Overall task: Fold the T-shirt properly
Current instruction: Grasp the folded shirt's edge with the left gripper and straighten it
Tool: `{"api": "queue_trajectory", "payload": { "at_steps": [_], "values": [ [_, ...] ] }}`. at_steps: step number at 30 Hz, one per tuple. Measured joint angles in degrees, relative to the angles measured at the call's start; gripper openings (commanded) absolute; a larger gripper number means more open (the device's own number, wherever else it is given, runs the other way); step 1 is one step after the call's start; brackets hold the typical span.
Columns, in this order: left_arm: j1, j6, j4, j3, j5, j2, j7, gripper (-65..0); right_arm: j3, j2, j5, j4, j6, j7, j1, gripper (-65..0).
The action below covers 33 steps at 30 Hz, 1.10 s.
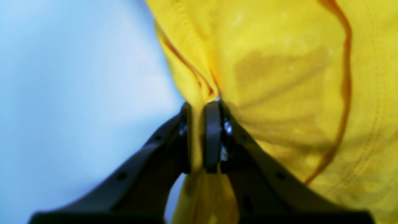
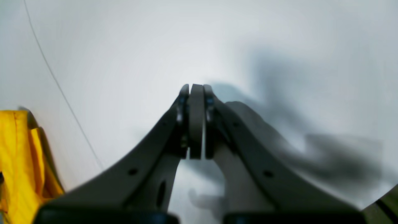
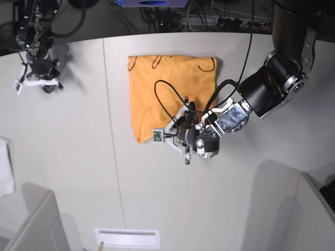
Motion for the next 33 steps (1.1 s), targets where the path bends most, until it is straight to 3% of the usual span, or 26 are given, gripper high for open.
{"api": "queue_trajectory", "payload": {
  "at_steps": [4,13,19,24,29,33],
  "values": [
    [0.02,0.02,-0.17,0.00,0.35,0.96,0.42,-65.0,1.11,-1.92,0.00,0.00,0.09,-0.35,-0.20,-65.0],
    [-0.07,0.13,-1.68,-0.13,-0.24,1.27,-0.31,-65.0,1.09,-1.95,0.00,0.00,0.11,-0.33,-0.15,-65.0],
    [-1.44,0.00,-8.63,-0.76,-1.53,4.87,-1.36,-65.0,1.03,-1.95,-0.02,0.00,0.09,-0.35,0.02,-65.0],
    [-1.42,0.09,-8.79,-0.76,-1.46,5.33,-1.99,-65.0,0.96,-1.95,0.00,0.00,0.11,-0.35,0.15,-65.0],
    [-0.15,-0.07,-9.88,-6.62,-1.75,5.90,-1.70,-65.0,0.98,-1.95,0.00,0.00,0.11,-0.35,-0.04,-65.0],
    [-0.13,-0.24,-9.90,-6.99,-1.55,5.99,-1.29,-65.0,0.96,-1.92,-0.02,0.00,0.11,-0.35,-0.02,-65.0]
  ]
}}
